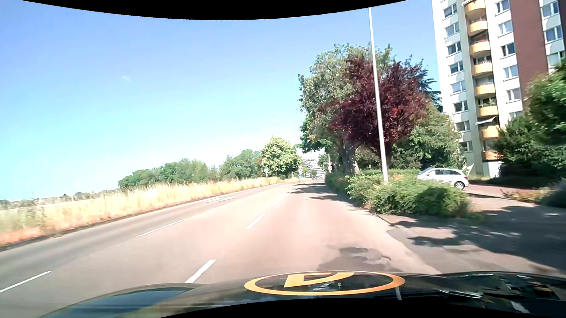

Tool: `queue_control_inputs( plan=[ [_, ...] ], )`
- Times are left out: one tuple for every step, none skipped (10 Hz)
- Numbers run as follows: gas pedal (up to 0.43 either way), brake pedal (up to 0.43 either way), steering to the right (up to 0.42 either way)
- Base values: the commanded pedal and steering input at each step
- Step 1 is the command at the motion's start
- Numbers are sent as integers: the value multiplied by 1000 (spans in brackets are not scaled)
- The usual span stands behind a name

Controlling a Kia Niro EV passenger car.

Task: Follow the waypoints while adhering to traffic rules and regulations

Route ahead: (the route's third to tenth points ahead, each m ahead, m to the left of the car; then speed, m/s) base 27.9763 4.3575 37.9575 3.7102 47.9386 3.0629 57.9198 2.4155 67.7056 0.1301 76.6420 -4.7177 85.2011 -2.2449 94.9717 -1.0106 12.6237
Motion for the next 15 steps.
queue_control_inputs(
  plan=[
    [169,0,4],
    [169,0,4],
    [157,0,4],
    [150,0,6],
    [130,0,7],
    [87,0,8],
    [47,0,8],
    [47,0,8],
    [39,0,8],
    [39,0,7],
    [28,0,7],
    [20,0,7],
    [20,0,7],
    [0,0,7],
    [0,0,7]
  ],
)
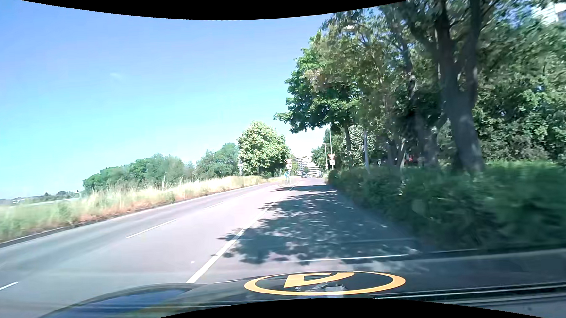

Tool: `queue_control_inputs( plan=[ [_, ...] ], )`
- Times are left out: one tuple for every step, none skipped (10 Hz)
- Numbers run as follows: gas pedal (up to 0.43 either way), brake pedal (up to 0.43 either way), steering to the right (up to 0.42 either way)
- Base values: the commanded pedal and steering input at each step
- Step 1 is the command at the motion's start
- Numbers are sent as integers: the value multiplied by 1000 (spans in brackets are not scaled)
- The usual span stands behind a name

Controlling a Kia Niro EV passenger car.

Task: Follow the waypoints while adhering to traffic rules and regulations

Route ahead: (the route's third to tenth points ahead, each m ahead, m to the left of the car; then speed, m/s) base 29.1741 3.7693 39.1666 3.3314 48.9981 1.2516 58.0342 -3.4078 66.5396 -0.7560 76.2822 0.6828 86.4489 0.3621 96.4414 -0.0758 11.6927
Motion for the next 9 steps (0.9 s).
queue_control_inputs(
  plan=[
    [0,0,7],
    [0,0,7],
    [0,0,7],
    [0,0,7],
    [0,0,7],
    [0,0,7],
    [0,0,7],
    [0,0,7],
    [0,0,7]
  ],
)
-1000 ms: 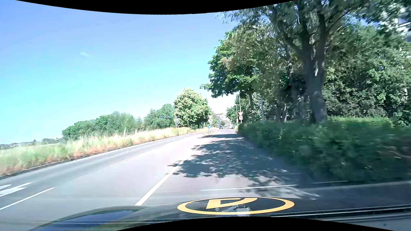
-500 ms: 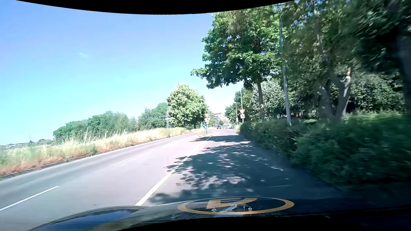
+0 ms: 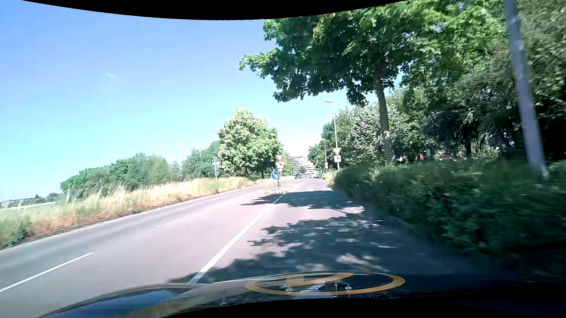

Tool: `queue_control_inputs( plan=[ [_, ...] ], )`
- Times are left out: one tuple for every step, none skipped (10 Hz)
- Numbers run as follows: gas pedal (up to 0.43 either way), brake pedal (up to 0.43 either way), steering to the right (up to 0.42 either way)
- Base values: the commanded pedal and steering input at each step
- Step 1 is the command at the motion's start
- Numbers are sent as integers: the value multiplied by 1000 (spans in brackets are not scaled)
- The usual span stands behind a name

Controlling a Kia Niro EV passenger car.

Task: Follow the waypoints while adhering to traffic rules and regulations

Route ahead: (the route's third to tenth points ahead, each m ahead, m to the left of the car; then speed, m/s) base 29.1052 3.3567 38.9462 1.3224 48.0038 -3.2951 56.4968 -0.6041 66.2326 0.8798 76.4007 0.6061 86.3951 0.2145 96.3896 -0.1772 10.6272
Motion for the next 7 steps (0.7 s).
queue_control_inputs(
  plan=[
    [0,0,7],
    [0,0,7],
    [0,0,7],
    [0,0,7],
    [0,0,6],
    [0,0,6],
    [0,0,6]
  ],
)
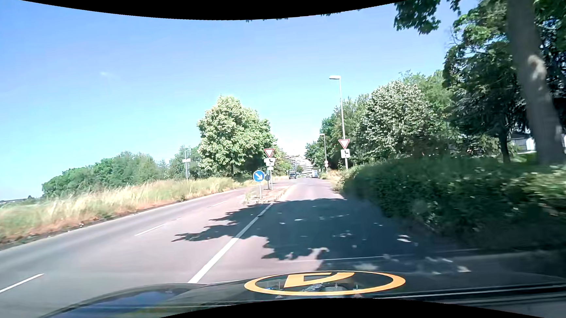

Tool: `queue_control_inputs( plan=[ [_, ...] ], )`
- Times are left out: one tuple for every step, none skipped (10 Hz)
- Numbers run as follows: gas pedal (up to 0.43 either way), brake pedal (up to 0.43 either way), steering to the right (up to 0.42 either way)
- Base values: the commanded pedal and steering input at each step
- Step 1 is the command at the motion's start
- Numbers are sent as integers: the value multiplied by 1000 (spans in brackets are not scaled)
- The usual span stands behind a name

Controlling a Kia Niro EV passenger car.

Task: Follow the waypoints while adhering to traffic rules and regulations

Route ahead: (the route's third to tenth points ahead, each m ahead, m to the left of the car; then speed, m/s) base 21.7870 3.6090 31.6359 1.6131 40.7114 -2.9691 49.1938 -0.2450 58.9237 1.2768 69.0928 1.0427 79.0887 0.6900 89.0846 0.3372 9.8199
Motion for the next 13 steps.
queue_control_inputs(
  plan=[
    [0,0,6],
    [0,0,6],
    [0,0,6],
    [0,0,6],
    [0,0,6],
    [0,0,6],
    [0,0,6],
    [0,0,6],
    [0,0,6],
    [0,0,6],
    [0,0,6],
    [0,0,6],
    [0,0,6]
  ],
)
